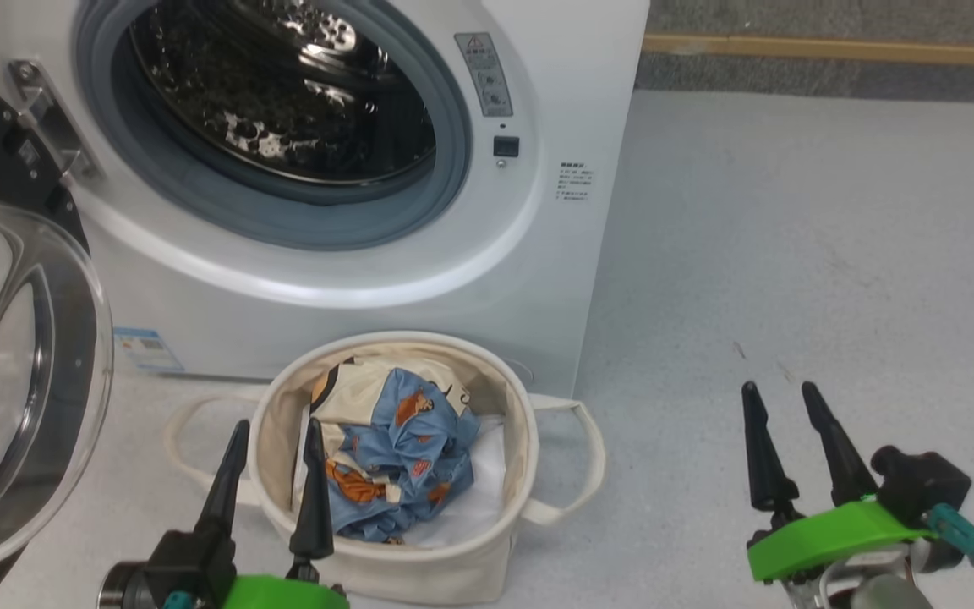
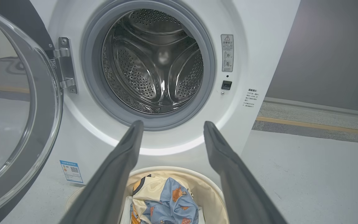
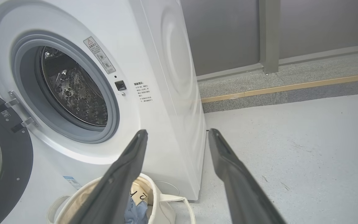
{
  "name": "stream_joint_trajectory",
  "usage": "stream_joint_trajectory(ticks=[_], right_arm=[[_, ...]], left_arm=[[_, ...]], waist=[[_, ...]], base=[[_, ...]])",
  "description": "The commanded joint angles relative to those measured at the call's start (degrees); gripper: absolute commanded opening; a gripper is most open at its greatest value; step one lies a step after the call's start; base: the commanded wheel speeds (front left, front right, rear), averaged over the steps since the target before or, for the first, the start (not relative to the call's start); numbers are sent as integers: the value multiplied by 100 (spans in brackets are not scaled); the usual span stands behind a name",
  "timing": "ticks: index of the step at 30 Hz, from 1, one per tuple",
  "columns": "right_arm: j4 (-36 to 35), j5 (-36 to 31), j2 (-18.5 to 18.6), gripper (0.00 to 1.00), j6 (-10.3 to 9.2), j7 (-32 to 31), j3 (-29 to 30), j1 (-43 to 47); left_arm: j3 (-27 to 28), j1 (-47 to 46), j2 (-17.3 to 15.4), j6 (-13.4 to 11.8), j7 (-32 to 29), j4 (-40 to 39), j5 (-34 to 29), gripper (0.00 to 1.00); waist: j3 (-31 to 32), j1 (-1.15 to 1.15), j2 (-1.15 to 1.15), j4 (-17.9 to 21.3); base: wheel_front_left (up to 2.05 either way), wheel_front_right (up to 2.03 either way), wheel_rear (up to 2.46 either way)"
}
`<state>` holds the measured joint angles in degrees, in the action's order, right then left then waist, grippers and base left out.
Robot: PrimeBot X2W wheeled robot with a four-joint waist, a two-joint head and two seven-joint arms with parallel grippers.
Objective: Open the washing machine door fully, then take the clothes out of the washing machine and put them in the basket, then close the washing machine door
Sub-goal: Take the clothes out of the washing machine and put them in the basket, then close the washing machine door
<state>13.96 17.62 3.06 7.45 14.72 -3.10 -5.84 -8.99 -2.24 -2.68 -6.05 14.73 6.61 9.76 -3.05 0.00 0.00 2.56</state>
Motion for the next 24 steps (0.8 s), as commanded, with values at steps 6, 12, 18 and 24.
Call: stream_joint_trajectory(ticks=[6,12,18,24], right_arm=[[-70,-246,-18,100,3,28,-188,-84],[-53,-270,-18,100,3,28,-190,-43],[-74,-217,-18,100,3,28,-209,-43],[-96,-204,-18,100,3,28,-216,-70]], left_arm=[[187,56,-21,-53,27,-176,-1,100],[169,85,-21,-55,27,-188,-4,100],[146,96,-20,-49,27,-160,-62,100],[93,62,-20,-60,27,-152,-38,100]], waist=[[117,0,0,41],[156,0,0,58],[129,0,0,95],[80,0,0,91]], base=[[0,0,0],[0,0,0],[0,0,0],[0,0,0]])
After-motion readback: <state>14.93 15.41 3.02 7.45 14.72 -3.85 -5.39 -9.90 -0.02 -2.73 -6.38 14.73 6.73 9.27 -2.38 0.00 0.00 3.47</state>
